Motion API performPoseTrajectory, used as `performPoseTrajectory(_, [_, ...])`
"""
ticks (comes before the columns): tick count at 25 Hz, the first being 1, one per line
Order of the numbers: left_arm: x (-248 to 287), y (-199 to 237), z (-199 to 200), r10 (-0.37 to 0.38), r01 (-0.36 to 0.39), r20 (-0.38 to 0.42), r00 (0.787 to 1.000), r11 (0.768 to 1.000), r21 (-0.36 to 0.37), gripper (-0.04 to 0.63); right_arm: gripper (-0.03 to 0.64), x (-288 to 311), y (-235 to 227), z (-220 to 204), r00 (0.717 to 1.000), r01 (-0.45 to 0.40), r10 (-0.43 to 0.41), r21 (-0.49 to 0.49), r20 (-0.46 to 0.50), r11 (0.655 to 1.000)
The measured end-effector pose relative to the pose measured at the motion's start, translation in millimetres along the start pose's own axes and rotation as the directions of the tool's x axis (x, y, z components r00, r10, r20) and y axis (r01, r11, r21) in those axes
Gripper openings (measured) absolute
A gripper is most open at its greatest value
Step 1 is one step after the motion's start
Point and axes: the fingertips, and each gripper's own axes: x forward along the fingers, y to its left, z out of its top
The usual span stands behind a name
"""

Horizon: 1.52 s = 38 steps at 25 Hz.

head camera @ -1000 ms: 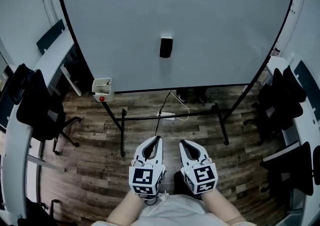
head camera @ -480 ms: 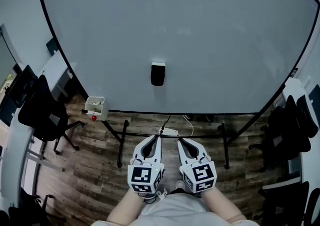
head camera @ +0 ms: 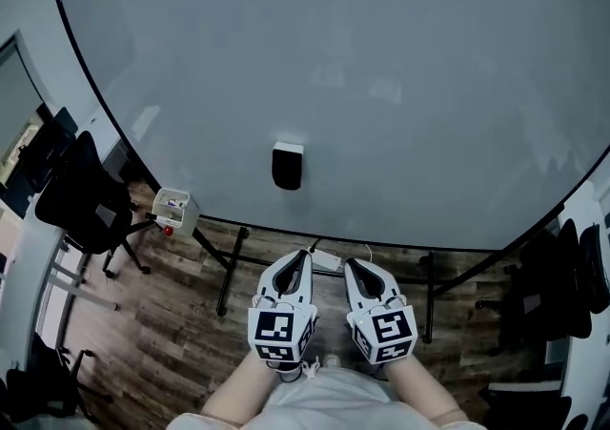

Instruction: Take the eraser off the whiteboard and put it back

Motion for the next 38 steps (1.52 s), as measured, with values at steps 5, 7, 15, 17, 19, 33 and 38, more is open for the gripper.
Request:
performPoseTrajectory(5, [22,16,14,0.038,-0.038,0.009,0.999,0.999,0.021,0.02,0.029,17,-9,7,1.0,0.021,-0.021,-0.018,0.001,1.0])
performPoseTrajectory(7, [30,21,18,0.019,-0.019,0.009,1.0,1.0,0.012,0.021,0.029,24,-11,12,0.999,0.036,-0.036,-0.02,0.002,0.999])
performPoseTrajectory(15, [57,48,43,0.007,-0.007,0.031,1.0,1.0,0.005,0.162,0.029,51,-17,28,0.997,0.081,-0.081,-0.03,0.013,0.996])
performPoseTrajectory(17, [64,58,51,0.019,-0.019,0.047,0.999,1.0,0.001,0.209,0.029,58,-17,28,0.996,0.085,-0.084,-0.026,0.012,0.996])
performPoseTrajectory(19, [71,68,61,0.037,-0.036,0.078,0.996,0.999,-0.006,0.25,0.029,64,-17,29,0.996,0.087,-0.087,-0.022,0.01,0.996])
performPoseTrajectory(33, [114,83,82,0.053,-0.054,0.093,0.994,0.998,0.011,0.304,0.029,77,-36,21,0.99,0.14,-0.14,0.009,-0.021,0.99])
performPoseTrajectory(38, [118,88,81,0.069,-0.072,0.107,0.992,0.997,0.016,0.29,0.029,78,-38,17,0.988,0.149,-0.149,0.011,-0.032,0.989])
